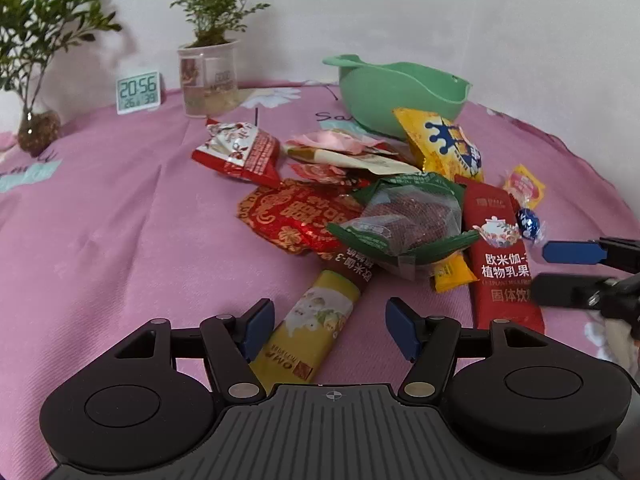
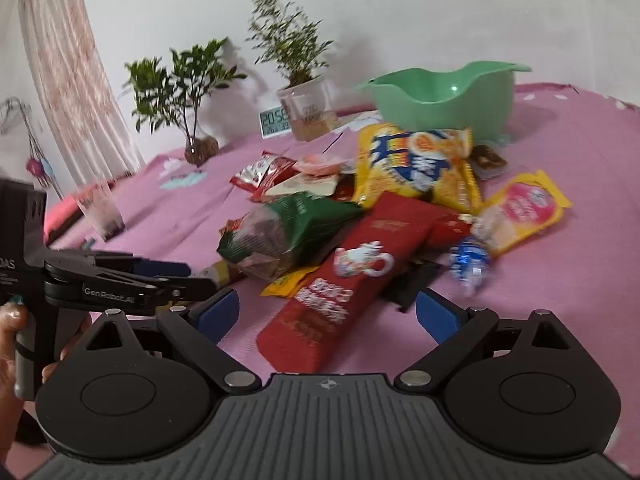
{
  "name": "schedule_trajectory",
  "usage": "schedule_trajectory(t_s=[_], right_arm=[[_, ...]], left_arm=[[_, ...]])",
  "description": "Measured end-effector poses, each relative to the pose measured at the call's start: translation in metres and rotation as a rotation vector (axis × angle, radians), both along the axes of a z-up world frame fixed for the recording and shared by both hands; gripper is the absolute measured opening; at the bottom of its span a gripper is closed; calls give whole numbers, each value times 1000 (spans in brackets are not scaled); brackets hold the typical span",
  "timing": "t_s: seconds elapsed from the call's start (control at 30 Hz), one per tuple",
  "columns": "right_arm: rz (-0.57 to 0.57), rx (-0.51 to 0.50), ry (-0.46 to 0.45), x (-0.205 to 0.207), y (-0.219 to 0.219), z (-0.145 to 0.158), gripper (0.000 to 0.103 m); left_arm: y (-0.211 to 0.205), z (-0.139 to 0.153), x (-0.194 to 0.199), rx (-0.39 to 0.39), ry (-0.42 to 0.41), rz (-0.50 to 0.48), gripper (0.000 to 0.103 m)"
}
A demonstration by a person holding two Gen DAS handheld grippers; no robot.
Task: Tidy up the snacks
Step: 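Grasp the gold stick packet with the left tool while the right tool grasps the red OMF packet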
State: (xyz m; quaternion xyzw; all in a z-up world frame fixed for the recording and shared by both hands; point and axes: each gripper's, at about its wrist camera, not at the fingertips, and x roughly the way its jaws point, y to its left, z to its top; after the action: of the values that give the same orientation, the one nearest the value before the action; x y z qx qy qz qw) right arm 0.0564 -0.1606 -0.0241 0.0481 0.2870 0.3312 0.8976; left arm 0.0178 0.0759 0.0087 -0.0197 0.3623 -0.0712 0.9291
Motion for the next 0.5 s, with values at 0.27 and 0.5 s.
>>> schedule_trajectory(t_s=[0.27,0.5], right_arm=[[-75,-153,-102,-9,17,-20,90],[-203,-93,-63,-11,-24,-20,86]], left_arm=[[-14,-8,-17,12,-2,-44,103],[-11,-8,-23,2,-1,-21,103]])
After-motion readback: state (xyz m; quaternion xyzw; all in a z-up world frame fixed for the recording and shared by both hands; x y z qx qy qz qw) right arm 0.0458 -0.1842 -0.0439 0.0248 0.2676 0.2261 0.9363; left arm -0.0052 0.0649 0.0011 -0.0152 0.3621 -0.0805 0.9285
